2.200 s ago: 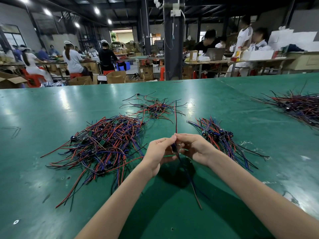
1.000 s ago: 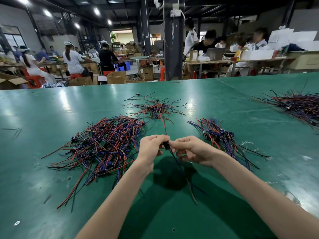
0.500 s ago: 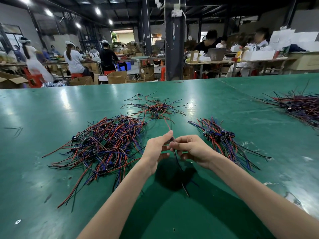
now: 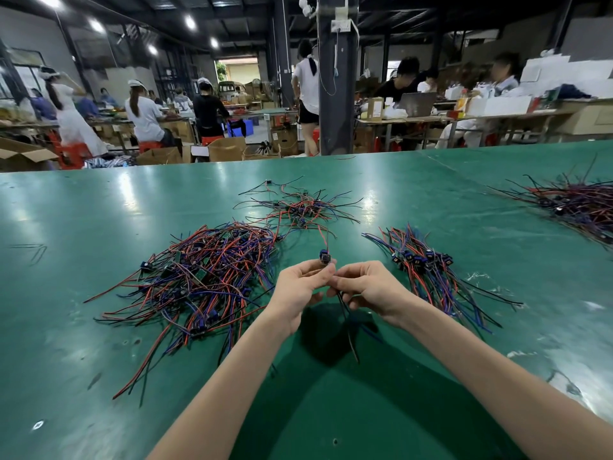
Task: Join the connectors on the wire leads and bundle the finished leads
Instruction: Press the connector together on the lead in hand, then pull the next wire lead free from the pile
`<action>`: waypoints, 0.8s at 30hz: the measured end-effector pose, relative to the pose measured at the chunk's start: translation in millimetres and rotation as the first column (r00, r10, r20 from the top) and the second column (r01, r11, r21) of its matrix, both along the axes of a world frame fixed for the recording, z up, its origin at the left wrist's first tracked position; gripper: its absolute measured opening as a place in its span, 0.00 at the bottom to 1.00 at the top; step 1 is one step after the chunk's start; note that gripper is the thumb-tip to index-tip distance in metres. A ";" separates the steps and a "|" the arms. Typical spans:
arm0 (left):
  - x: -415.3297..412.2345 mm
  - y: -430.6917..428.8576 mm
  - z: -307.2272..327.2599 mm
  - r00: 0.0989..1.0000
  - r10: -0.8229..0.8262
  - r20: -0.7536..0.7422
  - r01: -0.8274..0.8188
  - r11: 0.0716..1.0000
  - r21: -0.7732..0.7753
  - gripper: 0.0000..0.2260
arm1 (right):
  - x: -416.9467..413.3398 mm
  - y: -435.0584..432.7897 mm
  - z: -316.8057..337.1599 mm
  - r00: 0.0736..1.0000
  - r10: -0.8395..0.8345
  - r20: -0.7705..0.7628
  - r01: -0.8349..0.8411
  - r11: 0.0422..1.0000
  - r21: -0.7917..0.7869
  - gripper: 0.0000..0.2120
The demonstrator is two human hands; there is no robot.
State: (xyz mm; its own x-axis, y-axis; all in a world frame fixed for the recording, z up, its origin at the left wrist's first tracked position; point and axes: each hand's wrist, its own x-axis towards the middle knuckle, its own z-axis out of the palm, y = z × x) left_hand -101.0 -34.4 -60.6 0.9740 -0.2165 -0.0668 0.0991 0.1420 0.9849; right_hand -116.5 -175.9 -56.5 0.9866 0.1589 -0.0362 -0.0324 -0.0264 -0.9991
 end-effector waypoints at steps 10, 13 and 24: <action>4.3 2.9 -0.4 0.990 0.133 0.051 -0.133 0.991 -0.005 0.03 | -3.5 3.1 -2.0 0.997 0.079 0.020 -0.076 0.990 -0.118 0.06; 6.2 5.6 1.7 0.970 0.210 0.123 -0.204 0.977 -0.065 0.03 | -5.9 7.6 -3.8 0.995 0.105 0.001 -0.103 0.983 -0.153 0.08; 11.0 14.9 10.9 0.957 0.264 0.117 -0.241 0.953 -0.181 0.03 | -8.5 12.4 -6.0 0.995 0.103 0.005 -0.100 0.980 -0.173 0.06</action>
